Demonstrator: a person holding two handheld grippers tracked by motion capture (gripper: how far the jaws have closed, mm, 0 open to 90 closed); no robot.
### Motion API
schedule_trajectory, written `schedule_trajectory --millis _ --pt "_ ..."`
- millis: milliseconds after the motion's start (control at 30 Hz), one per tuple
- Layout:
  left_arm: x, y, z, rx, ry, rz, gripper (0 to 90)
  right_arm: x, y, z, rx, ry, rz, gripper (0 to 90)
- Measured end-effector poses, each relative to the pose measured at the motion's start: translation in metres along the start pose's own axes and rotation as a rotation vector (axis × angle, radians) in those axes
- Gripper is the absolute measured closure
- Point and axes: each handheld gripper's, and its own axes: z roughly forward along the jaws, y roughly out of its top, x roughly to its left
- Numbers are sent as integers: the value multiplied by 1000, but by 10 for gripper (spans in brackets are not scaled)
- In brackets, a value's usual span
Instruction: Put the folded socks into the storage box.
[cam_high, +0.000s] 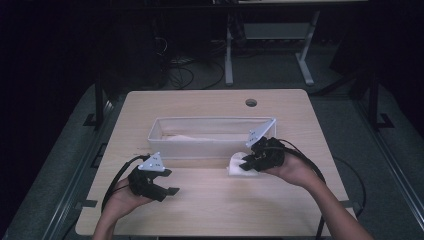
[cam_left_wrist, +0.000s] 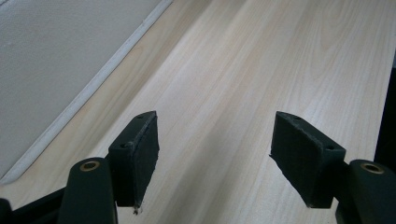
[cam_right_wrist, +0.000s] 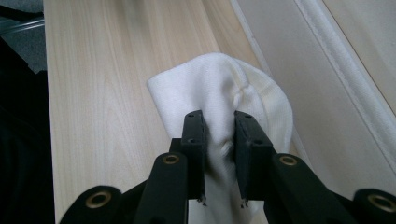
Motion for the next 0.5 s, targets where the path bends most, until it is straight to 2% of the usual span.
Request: schedule_trajectory --millis 500 --pt "-1 1 -2 -5 4 -2 311 -1 -1 -12 -4 -14 6 751"
